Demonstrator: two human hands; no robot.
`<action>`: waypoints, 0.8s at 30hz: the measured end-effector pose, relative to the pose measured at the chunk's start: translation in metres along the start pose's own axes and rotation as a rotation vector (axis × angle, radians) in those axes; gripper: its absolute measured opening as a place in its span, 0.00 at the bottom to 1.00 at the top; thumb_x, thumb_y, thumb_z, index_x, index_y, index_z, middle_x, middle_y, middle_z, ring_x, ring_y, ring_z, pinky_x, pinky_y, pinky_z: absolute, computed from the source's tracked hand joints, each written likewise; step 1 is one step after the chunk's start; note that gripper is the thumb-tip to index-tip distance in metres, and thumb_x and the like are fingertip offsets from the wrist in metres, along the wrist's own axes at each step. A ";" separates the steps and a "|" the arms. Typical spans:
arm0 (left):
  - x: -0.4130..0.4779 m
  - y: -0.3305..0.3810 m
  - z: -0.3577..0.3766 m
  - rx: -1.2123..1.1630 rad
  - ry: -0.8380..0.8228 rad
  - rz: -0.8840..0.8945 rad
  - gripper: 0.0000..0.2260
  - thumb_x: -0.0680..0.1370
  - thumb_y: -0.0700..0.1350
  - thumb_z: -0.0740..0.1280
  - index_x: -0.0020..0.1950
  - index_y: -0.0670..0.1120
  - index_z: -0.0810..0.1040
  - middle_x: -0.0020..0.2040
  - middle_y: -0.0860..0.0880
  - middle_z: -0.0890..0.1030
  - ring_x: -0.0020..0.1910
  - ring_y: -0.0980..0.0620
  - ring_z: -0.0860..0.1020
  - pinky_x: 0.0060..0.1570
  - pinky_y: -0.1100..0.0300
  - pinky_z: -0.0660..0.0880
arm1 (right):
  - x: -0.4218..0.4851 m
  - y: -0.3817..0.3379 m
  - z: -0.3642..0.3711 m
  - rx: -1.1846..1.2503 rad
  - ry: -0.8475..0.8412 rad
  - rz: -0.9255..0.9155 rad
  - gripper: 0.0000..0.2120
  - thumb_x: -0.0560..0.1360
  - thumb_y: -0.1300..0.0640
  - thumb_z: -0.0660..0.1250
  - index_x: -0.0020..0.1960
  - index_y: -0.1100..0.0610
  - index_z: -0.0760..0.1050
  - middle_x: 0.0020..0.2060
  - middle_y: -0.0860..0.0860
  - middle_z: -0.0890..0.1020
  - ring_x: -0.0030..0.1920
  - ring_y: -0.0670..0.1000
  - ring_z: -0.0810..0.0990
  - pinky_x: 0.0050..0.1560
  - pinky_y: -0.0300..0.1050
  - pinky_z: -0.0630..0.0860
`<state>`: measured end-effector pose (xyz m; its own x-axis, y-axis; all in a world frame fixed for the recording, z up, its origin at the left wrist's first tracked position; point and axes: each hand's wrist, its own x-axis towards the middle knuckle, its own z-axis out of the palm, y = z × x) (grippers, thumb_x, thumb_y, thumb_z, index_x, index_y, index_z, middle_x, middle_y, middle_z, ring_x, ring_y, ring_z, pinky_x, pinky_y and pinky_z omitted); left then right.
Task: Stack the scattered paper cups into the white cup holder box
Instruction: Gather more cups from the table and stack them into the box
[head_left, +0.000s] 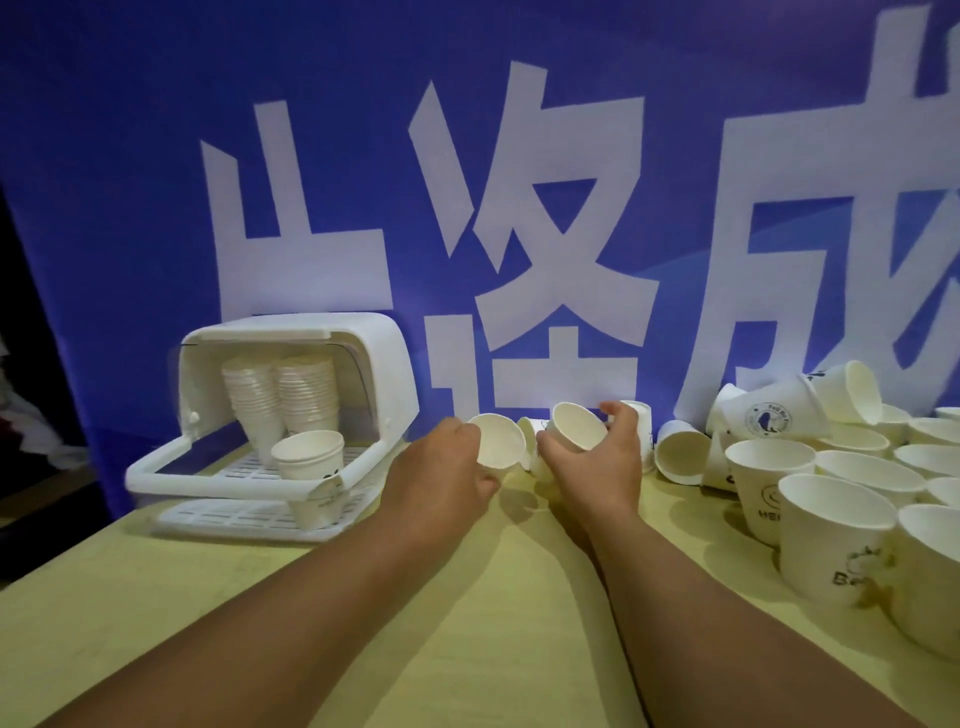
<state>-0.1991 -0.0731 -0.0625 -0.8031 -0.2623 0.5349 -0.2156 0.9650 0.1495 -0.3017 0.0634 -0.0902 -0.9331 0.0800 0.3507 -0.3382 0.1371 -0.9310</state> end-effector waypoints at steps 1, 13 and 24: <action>-0.005 -0.005 -0.007 -0.023 0.031 -0.001 0.14 0.77 0.57 0.72 0.55 0.50 0.76 0.53 0.53 0.76 0.49 0.50 0.76 0.49 0.55 0.76 | -0.001 -0.003 0.000 0.013 -0.019 -0.010 0.36 0.67 0.45 0.80 0.67 0.42 0.63 0.57 0.45 0.73 0.55 0.49 0.75 0.53 0.45 0.77; -0.024 -0.089 -0.073 -0.466 0.306 -0.098 0.19 0.67 0.56 0.82 0.36 0.49 0.74 0.46 0.52 0.72 0.42 0.56 0.74 0.39 0.59 0.74 | -0.016 -0.042 0.031 -0.040 -0.200 -0.190 0.39 0.65 0.40 0.81 0.71 0.43 0.69 0.66 0.45 0.75 0.61 0.49 0.75 0.60 0.54 0.81; -0.023 -0.150 -0.076 -0.800 0.490 -0.345 0.11 0.73 0.52 0.78 0.46 0.51 0.78 0.50 0.54 0.84 0.48 0.53 0.83 0.42 0.52 0.82 | -0.044 -0.097 0.065 0.126 -0.295 -0.262 0.35 0.68 0.43 0.79 0.71 0.46 0.70 0.59 0.43 0.76 0.58 0.48 0.76 0.53 0.43 0.79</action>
<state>-0.1057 -0.2124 -0.0337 -0.4105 -0.6744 0.6137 0.1885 0.5957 0.7807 -0.2362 -0.0172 -0.0222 -0.8024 -0.2300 0.5506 -0.5641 -0.0087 -0.8257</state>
